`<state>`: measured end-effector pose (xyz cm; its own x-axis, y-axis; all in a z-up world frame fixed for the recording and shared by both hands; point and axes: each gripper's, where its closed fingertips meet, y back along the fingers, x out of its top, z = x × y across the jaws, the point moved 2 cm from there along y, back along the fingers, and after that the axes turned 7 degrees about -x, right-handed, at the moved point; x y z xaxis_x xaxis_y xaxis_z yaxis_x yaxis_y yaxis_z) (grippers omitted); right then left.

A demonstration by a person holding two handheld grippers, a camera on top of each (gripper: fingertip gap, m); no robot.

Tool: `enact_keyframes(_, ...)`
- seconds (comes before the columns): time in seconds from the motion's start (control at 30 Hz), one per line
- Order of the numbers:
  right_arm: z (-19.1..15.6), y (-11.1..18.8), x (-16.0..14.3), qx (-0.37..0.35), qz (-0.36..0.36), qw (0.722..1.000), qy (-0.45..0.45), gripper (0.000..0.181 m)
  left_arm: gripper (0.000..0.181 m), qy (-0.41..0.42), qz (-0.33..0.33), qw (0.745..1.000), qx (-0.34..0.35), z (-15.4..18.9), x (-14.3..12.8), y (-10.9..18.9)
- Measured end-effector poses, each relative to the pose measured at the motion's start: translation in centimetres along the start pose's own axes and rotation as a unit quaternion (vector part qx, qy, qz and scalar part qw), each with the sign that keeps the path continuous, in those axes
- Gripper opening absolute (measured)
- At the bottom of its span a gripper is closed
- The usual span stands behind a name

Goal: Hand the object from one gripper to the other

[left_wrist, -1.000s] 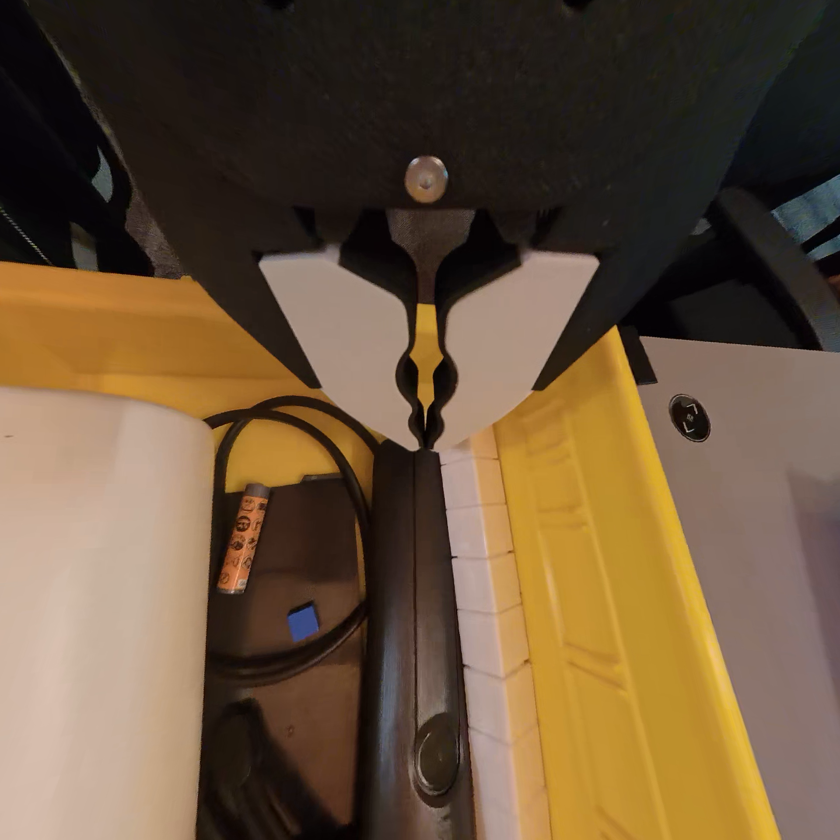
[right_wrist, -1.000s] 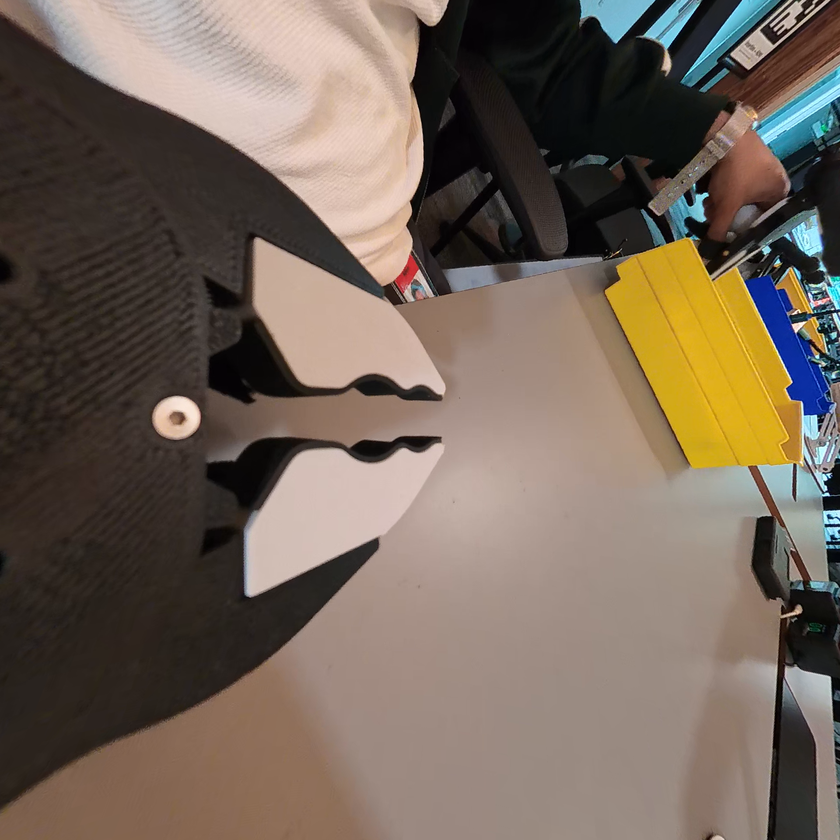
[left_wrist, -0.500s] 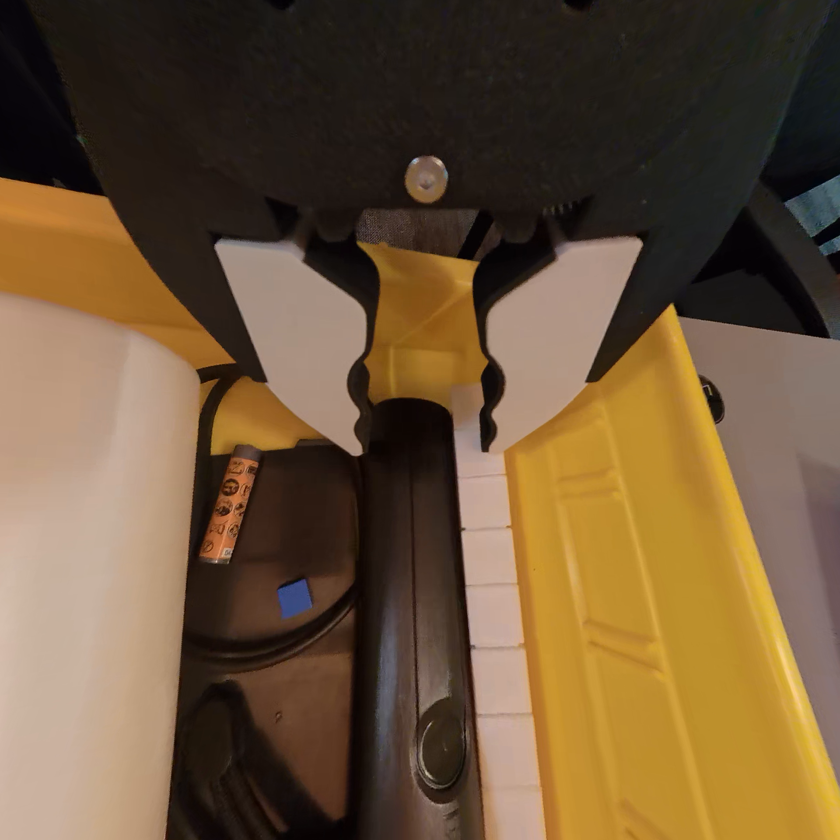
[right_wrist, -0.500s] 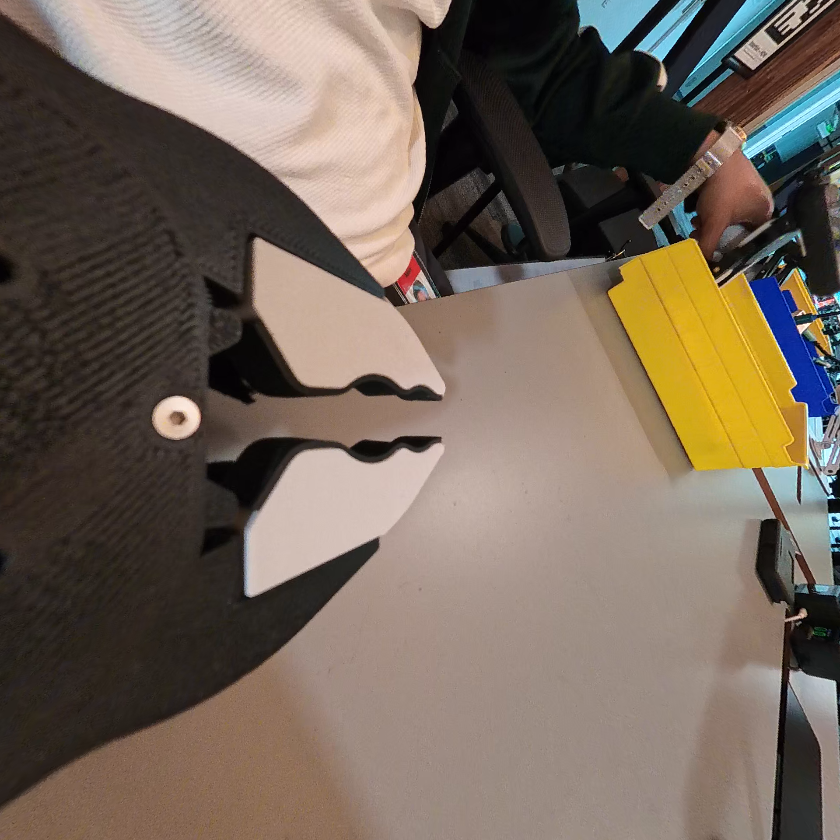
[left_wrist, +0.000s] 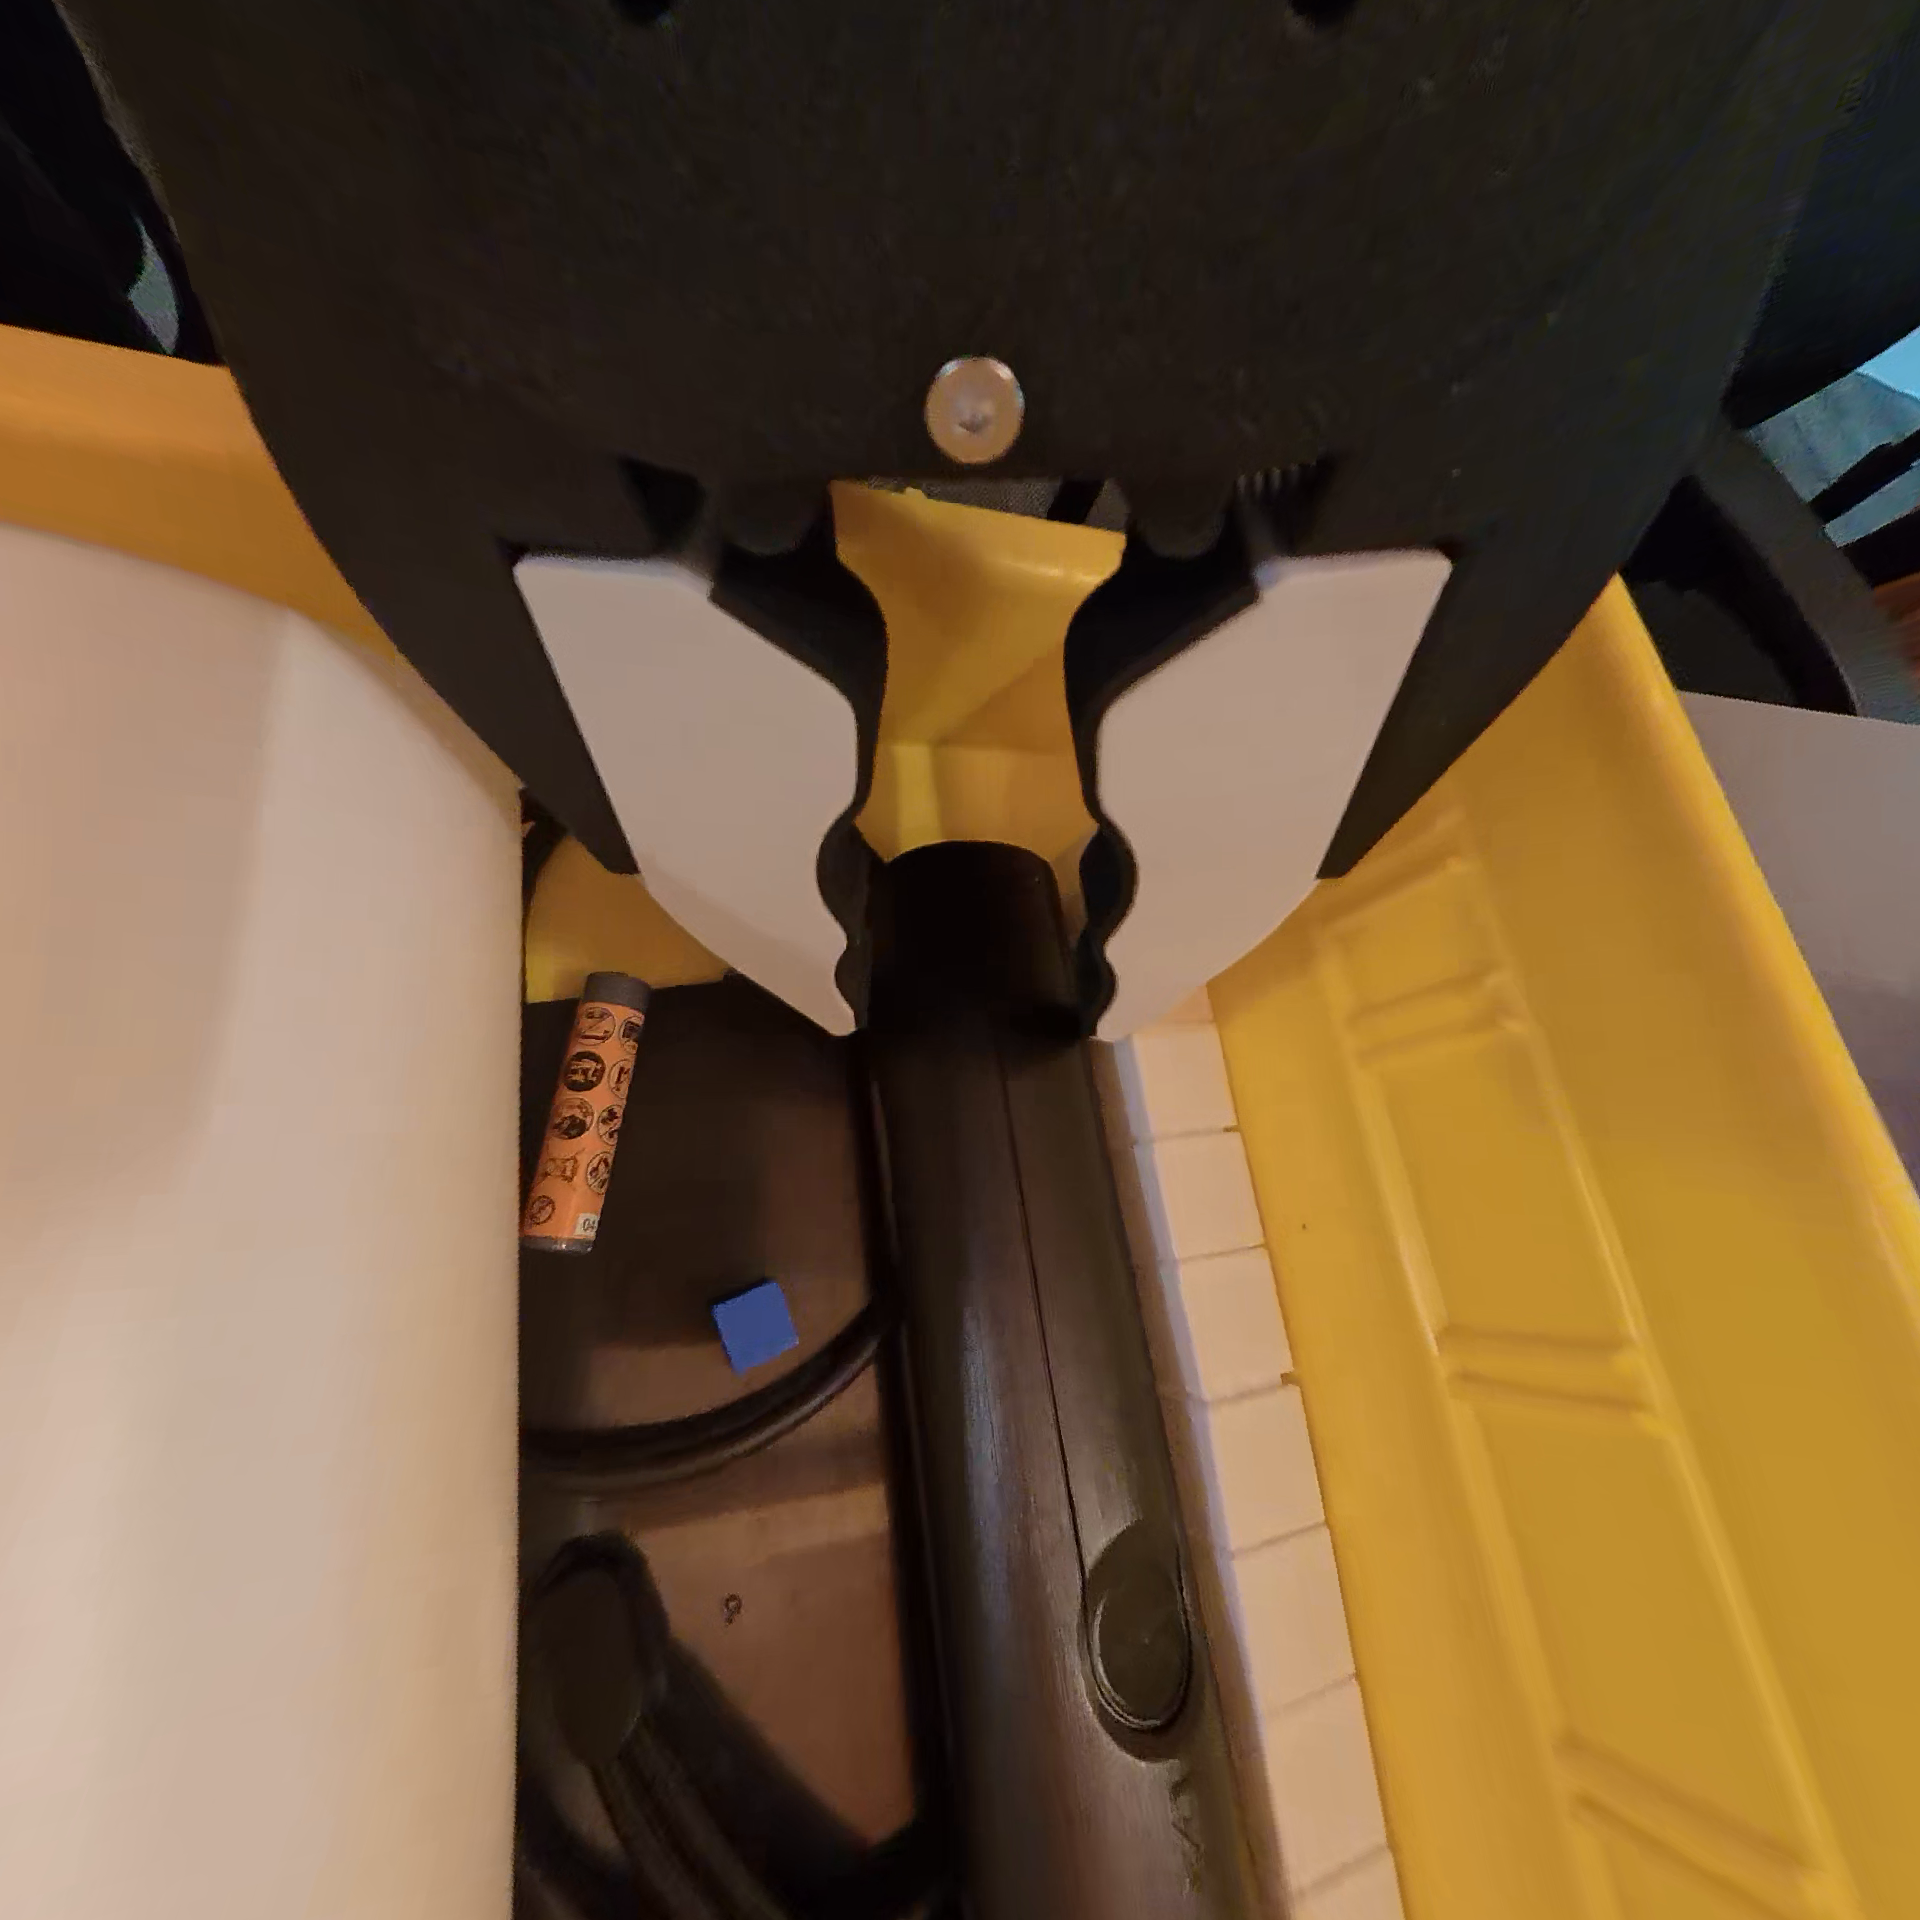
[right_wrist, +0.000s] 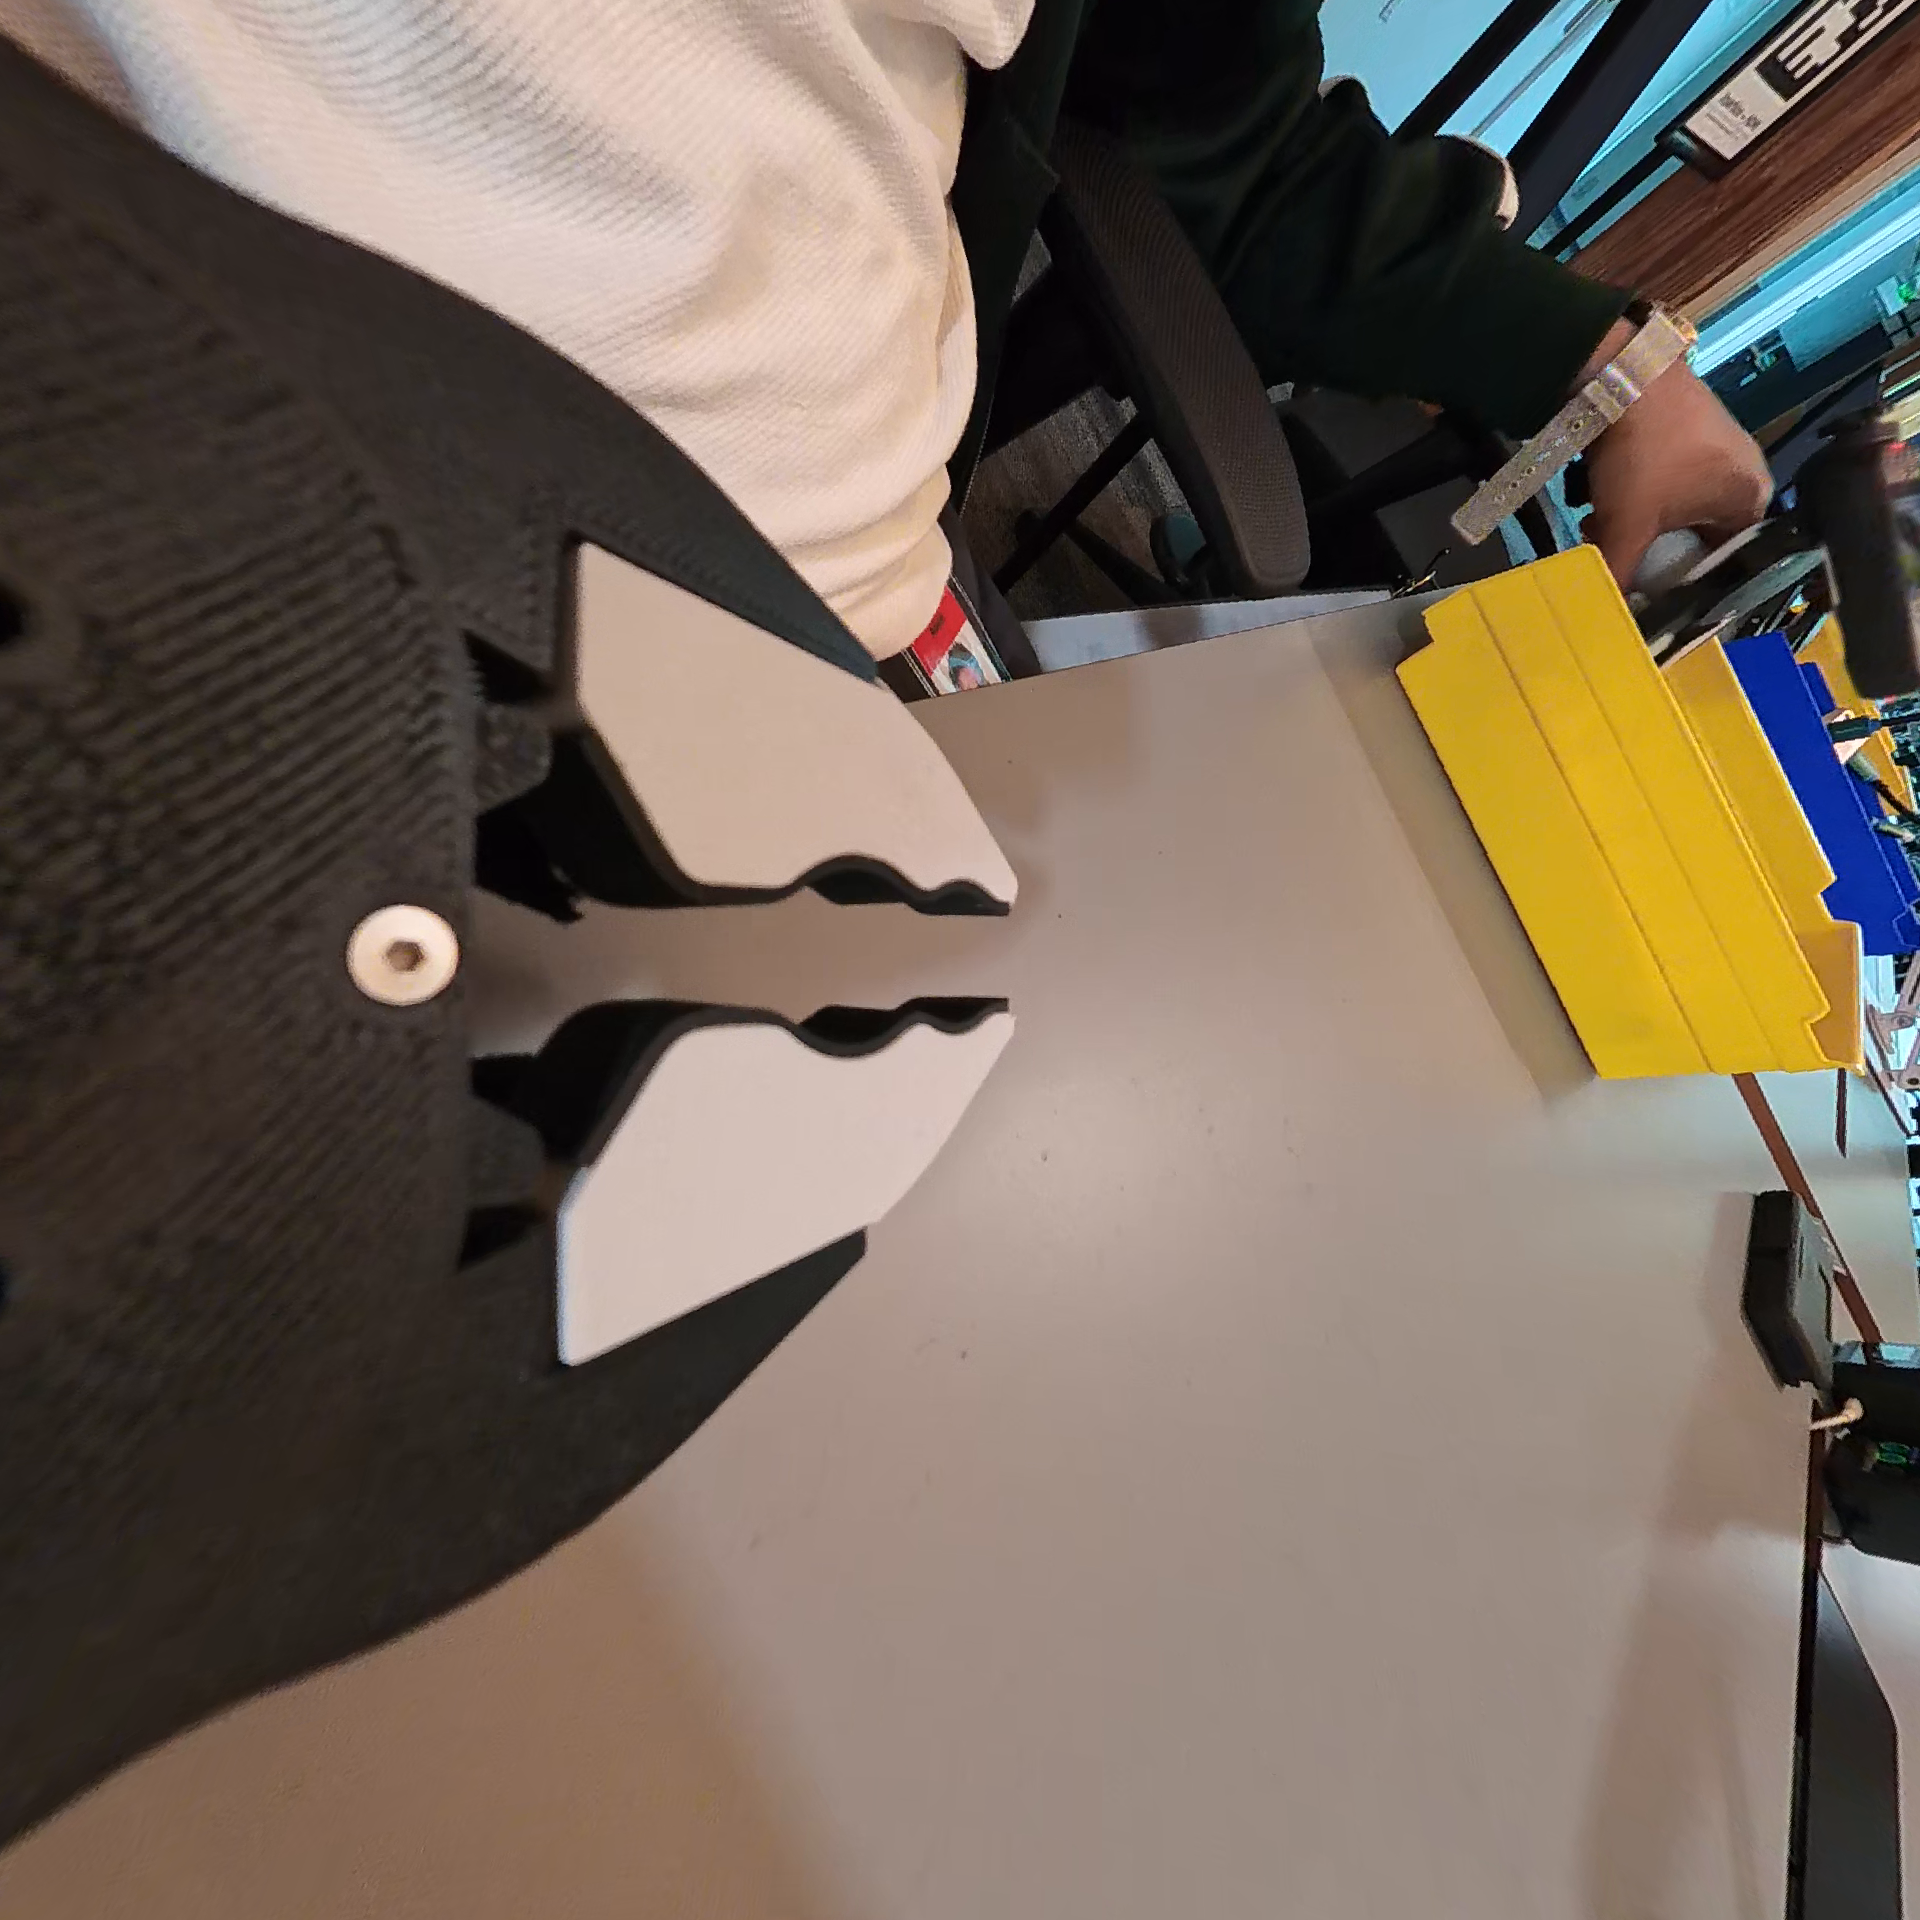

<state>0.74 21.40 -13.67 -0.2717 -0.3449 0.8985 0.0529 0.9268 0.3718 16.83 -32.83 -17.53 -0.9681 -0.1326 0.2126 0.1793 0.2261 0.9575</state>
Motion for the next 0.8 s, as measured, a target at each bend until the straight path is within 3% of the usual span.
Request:
enact_keyframes(0.07, 0.0, 0.0, 0.0, 0.0, 0.001, 1.0, 0.0, 0.015, 0.037, 0.014, 0.014, 1.0, -0.016, -0.1, 0.2, 0.4)
enact_keyframes(0.27, -0.1, 0.0, 0.0, 0.002, 0.0, 1.0, 0.0, 0.015, 0.038, 0.075, 0.035, 0.98, -0.18, 1.7, -0.7, 1.3)
enact_keyframes(0.43, -0.1, -0.1, 0.0, 0.002, 0.0, 1.0, -0.002, 0.015, 0.037, 0.115, 0.076, 0.96, -0.244, 1.7, -1.1, 1.8)
enact_keyframes(0.53, -0.1, -0.1, 0.0, 0.002, 0.0, 1.0, -0.003, 0.015, 0.037, 0.131, 0.094, 0.96, -0.227, 1.3, -1.1, 2.0)
enact_keyframes(0.67, -0.1, 0.0, 0.0, 0.002, 0.0, 1.0, -0.002, 0.015, 0.027, 0.118, 0.084, 0.982, -0.124, -0.1, -1.5, 2.0)
enact_keyframes(0.8, -0.1, 0.0, 0.0, 0.003, 0.0, 1.0, -0.003, 0.015, 0.022, 0.102, 0.078, 0.988, -0.088, -0.4, -1.3, 2.1)
